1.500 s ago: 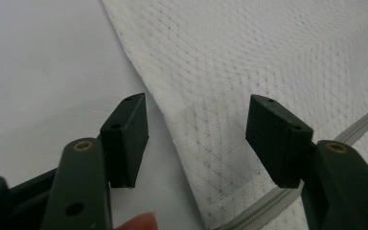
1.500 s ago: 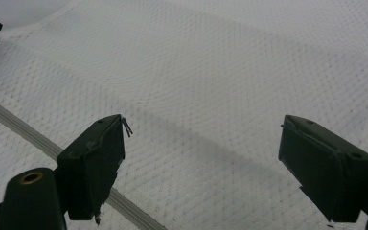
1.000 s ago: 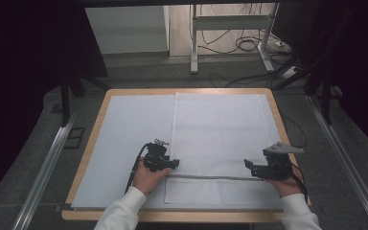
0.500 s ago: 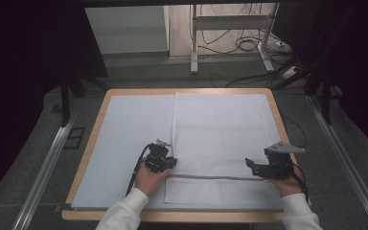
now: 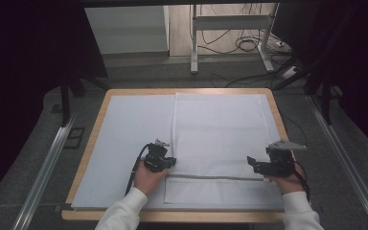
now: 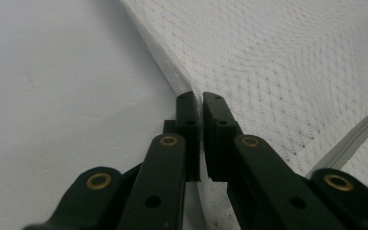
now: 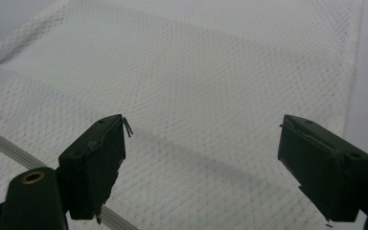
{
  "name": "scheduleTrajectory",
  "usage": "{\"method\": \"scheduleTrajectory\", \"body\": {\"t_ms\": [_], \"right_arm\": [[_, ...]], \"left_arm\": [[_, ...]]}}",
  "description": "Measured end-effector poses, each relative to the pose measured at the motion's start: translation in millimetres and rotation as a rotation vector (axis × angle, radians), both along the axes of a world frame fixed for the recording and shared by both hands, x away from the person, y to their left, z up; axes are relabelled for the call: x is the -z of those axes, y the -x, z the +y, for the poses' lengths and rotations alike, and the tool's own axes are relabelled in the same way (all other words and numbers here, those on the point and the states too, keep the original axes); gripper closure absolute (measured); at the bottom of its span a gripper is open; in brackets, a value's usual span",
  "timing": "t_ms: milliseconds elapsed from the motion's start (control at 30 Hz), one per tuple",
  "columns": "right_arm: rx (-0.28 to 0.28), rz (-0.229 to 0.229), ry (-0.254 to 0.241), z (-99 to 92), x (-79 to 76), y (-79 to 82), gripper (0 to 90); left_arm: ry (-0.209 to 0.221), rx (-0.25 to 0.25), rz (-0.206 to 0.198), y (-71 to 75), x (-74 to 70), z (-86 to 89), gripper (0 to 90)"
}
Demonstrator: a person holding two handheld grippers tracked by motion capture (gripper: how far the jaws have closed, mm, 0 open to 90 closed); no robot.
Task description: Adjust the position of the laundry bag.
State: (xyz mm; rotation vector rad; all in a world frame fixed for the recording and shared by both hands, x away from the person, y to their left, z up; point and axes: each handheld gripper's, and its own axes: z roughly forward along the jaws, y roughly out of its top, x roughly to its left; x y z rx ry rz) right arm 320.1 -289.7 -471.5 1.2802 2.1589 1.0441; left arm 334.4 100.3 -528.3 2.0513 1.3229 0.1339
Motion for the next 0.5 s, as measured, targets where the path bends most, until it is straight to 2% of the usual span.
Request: {"method": "scheduleTrajectory", "body": {"t_ms": [200,300,500], "right_arm": [[0.014,0.024,-0.009,-5.5,-4.5,-6.8,18.1],[0.063,0.041,-0.029,-20.4,-9.2,-12.8,20.6],[0.110,0.080,-0.028,-35.1,-7.7,-20.5,25.2]], "left_arm": [[0.013,0.004,0.001,0.1,-0.2,2.1,87.7],[0.021,0.009,0.010,-0.7,0.5,3.6,87.4],[0.024,0.012,0.008,-1.0,0.6,3.6,88.4]]}}
